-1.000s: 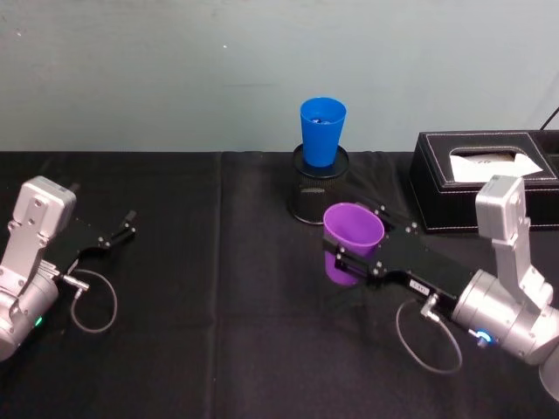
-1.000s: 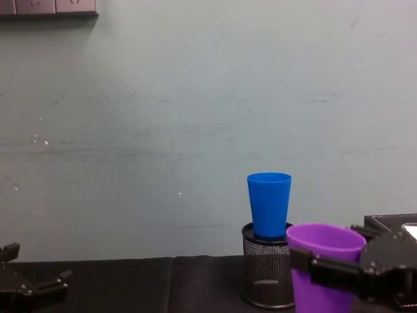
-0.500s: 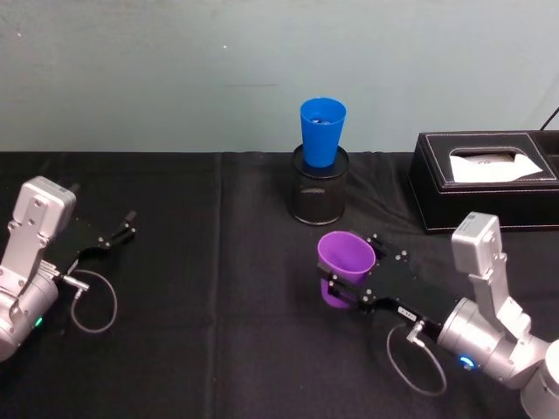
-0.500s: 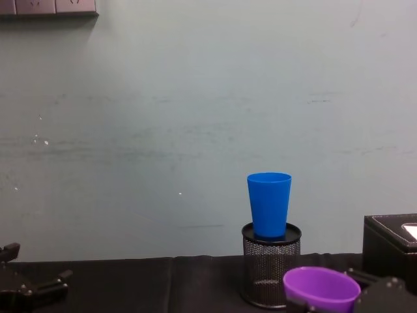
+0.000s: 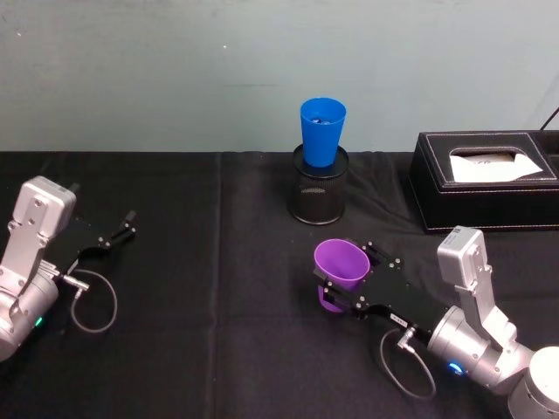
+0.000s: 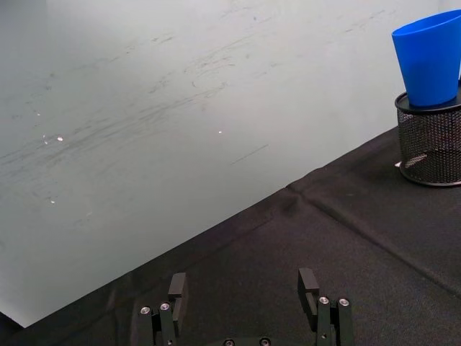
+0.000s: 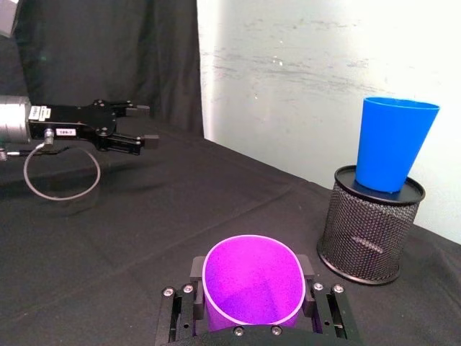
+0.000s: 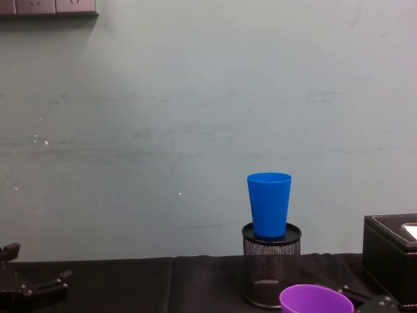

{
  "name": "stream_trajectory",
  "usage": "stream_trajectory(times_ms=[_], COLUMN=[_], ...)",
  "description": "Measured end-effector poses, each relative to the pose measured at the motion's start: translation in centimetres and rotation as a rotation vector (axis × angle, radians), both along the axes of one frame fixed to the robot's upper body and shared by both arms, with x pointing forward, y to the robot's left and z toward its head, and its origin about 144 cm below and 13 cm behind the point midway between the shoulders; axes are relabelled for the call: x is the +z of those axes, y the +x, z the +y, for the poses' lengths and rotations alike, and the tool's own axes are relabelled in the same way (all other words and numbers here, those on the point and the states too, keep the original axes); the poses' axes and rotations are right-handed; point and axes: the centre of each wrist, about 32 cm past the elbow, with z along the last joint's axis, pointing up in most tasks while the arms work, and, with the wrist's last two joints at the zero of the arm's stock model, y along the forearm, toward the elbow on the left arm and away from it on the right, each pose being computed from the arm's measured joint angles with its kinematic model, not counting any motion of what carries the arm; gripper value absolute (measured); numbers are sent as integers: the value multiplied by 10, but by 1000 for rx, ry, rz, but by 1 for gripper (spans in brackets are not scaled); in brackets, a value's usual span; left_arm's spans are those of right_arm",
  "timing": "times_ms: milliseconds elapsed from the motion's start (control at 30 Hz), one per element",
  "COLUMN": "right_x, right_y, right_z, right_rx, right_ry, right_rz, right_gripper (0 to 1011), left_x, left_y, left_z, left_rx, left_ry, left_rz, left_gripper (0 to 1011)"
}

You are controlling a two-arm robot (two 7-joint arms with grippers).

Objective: Pick up one cup with a gripper and tap it against the other cup.

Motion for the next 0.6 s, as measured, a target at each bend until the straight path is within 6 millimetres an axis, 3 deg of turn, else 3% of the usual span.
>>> stream_trajectory(times_ms=[600], right_x=[-5], right_y=[2], right_z=[2], right_rx=[4], right_ry=[21], right_rz=[41], right_gripper=[735], left_x=[0], left_y=[0], left_z=[0], left_rx=[0], left_ry=[0], left_rz=[0], left_gripper=[1000])
